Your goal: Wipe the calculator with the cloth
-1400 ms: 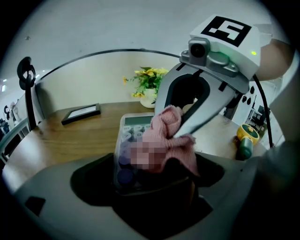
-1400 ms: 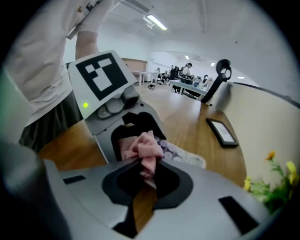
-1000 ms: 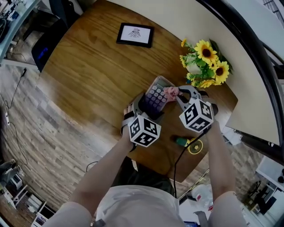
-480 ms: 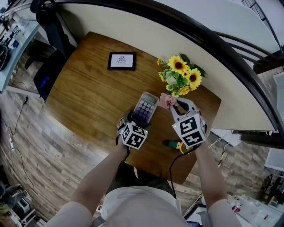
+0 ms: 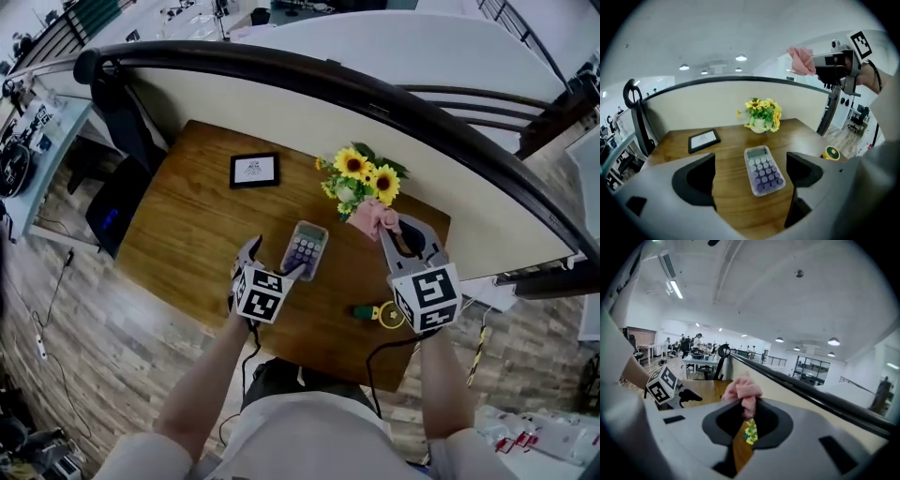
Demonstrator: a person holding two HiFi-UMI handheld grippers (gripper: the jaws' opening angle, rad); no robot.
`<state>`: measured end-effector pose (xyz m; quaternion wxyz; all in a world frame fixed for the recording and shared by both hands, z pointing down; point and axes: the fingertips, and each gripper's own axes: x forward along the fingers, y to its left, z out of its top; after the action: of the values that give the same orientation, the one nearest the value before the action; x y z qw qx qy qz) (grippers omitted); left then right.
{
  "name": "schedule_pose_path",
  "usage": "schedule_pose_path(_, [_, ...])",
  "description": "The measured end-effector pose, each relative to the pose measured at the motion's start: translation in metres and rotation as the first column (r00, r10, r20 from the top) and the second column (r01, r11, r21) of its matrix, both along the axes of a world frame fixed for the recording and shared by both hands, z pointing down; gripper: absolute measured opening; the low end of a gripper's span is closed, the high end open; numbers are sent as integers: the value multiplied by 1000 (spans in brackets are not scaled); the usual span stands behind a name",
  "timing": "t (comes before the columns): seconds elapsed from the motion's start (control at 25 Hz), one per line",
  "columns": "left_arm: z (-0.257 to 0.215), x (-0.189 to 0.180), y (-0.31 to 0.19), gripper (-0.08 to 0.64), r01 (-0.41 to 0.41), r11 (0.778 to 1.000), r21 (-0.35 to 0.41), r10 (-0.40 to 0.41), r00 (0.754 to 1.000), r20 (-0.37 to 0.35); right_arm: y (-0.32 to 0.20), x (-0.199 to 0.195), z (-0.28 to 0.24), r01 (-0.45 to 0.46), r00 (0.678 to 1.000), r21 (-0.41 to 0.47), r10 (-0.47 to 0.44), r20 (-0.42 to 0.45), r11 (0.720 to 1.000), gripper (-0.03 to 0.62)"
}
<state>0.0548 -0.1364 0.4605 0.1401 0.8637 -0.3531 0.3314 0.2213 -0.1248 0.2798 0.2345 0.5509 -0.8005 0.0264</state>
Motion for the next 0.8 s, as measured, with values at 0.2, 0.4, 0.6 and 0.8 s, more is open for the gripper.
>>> schedule_pose_path(0.2, [-92, -6, -16, 480, 30, 988, 153, -15, 995, -97, 19, 3, -67, -39, 996, 129, 28, 86, 991, 46])
schedule_pose_path(0.4, [-185, -4, -13, 479, 43, 947, 319, 15, 985, -175, 47, -2, -124, -39, 990, 249, 5, 138, 968, 46])
schedule_pose_path(0.6, [-257, -1, 6, 439, 56, 904, 424, 58, 966, -251, 79, 4, -162, -84, 978, 315, 17, 210, 945, 48])
schedule_pose_path(0.8, [-305, -10, 27, 282, 99, 863, 495, 61, 953, -297, 110, 8, -191, -114, 970, 365, 24, 243, 924, 48])
